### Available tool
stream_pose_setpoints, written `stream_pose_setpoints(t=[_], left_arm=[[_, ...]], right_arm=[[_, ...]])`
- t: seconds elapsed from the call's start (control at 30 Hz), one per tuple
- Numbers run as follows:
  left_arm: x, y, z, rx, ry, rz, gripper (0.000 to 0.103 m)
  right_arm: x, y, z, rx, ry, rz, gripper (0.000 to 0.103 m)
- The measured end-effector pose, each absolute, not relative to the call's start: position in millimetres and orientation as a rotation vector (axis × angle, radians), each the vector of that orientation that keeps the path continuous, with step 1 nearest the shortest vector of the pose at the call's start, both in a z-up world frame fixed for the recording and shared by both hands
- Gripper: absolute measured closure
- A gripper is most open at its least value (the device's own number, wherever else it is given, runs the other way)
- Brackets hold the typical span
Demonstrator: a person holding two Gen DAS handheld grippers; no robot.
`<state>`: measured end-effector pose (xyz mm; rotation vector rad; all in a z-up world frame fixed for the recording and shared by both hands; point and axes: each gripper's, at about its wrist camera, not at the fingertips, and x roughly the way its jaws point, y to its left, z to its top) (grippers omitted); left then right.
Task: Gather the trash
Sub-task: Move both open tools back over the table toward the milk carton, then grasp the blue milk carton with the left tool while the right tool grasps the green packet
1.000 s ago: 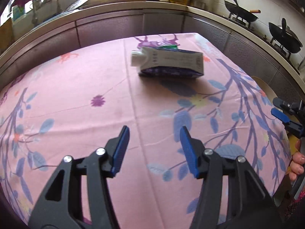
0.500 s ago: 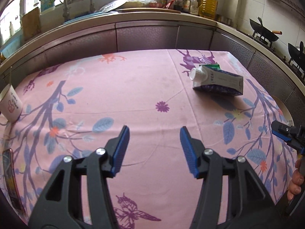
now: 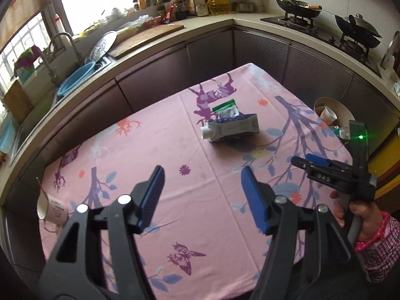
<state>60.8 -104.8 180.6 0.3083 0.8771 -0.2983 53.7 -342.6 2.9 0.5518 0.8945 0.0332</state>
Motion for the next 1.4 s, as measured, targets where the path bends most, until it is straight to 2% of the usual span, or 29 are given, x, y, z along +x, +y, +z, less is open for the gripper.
stream_pose_setpoints(t=[0.13, 0.2, 0.27, 0.4, 0.77, 0.9, 1.03, 1.2, 1.4], left_arm=[[33.1, -122.6, 221.7, 0.278, 0.849, -0.33, 0.039], [20.8, -123.2, 240.5, 0.257, 0.773, -0.306, 0.034], [14.7, -120.6, 249.8, 0.243, 0.736, -0.274, 0.032], [17.8, -108.2, 251.2, 0.2, 0.73, -0.204, 0.032], [41.2, -77.1, 229.9, 0.151, 0.856, -0.181, 0.032], [50.9, -71.0, 210.1, 0.145, 0.896, -0.209, 0.032], [87.3, -64.1, 153.4, 0.126, 1.054, -0.175, 0.032], [126.3, -60.1, 97.6, 0.15, 1.12, -0.165, 0.032], [170.4, -56.6, 54.6, -0.053, 1.216, -0.302, 0.033]], right_arm=[[53.5, -356.8, 7.6, 0.553, 0.894, -0.012, 0.049], [53.5, -363.8, 9.5, 0.554, 0.895, -0.03, 0.049], [54.3, -371.3, 10.5, 0.561, 0.897, -0.045, 0.049], [58.6, -381.4, 12.8, 0.569, 0.897, -0.069, 0.049], [69.0, -380.8, 5.8, 0.546, 0.923, -0.074, 0.049], [71.8, -382.4, 6.0, 0.554, 0.913, -0.066, 0.049], [80.2, -381.2, 10.6, 0.542, 0.895, -0.037, 0.049], [97.4, -377.1, 14.9, 0.512, 0.876, 0.006, 0.049], [144.7, -366.0, 20.7, 0.493, 0.846, 0.1, 0.049]])
